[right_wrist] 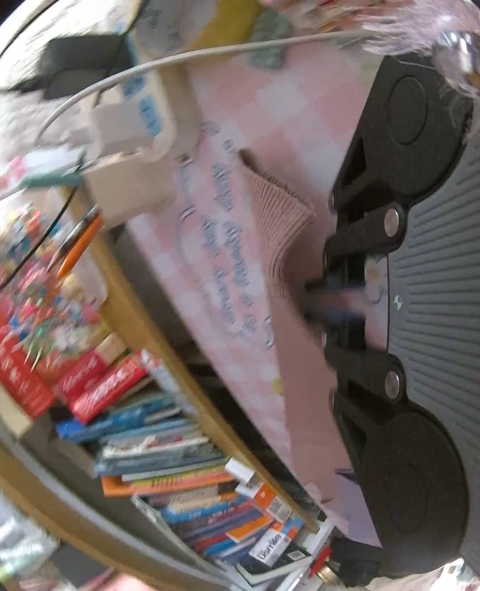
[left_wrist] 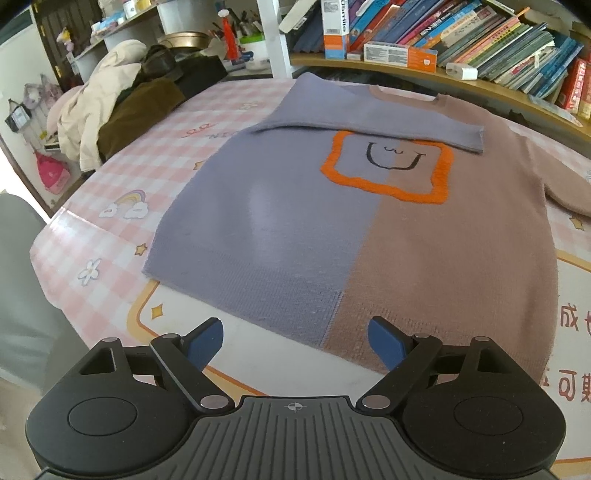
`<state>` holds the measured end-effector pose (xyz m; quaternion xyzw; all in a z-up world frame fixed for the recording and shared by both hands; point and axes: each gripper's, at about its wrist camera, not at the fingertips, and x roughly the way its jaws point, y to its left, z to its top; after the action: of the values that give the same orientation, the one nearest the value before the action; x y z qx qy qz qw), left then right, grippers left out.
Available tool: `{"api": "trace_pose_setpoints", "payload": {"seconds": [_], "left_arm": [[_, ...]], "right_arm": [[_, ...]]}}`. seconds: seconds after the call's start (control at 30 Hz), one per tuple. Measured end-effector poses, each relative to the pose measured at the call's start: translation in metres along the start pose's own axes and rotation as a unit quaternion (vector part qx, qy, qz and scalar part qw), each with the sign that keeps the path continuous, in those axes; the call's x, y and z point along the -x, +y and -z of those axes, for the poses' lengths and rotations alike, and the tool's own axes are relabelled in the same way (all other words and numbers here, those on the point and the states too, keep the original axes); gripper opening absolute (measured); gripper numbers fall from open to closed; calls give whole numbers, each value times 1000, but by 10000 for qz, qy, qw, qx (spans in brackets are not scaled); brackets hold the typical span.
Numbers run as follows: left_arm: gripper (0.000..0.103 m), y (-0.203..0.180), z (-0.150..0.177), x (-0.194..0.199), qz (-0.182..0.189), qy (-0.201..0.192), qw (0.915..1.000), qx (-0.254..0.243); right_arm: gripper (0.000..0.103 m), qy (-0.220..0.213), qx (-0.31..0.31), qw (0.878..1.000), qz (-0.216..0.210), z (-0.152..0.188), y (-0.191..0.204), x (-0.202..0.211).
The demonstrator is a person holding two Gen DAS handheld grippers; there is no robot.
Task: Fold clothes
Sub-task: 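Grasp the mauve sleeve cuff with the right gripper and lift it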
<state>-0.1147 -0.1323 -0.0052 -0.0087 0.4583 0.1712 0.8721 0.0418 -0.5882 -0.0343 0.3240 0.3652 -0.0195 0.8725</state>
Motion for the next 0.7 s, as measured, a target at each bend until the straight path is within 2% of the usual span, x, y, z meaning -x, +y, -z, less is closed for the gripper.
{"api": "trace_pose_setpoints", "payload": {"seconds": [0.03,0.07,0.27,0.37,0.6,0.7], "left_arm": [[88,-1,0,1,20,-17,10000,-23],[88,-2,1,1,36,-34,10000,-43],[88,-3,2,4,66,-88,9999,-44],[88,-2,6,1,33,7,10000,-27],[88,-6,6,-1,93,23,9999,-131],[88,-4,4,-1,72,6,9999,-116]], "right_arm": [[49,24,-105,9999,19,1,-3,1],[51,28,-202,9998,-6,2,-7,3],[52,150,-461,9988,-47,4,-17,9],[52,196,-540,9983,-24,5,-22,11],[52,134,-542,9984,22,2,-21,10],[57,174,-746,9971,-40,-1,-22,12]]}}
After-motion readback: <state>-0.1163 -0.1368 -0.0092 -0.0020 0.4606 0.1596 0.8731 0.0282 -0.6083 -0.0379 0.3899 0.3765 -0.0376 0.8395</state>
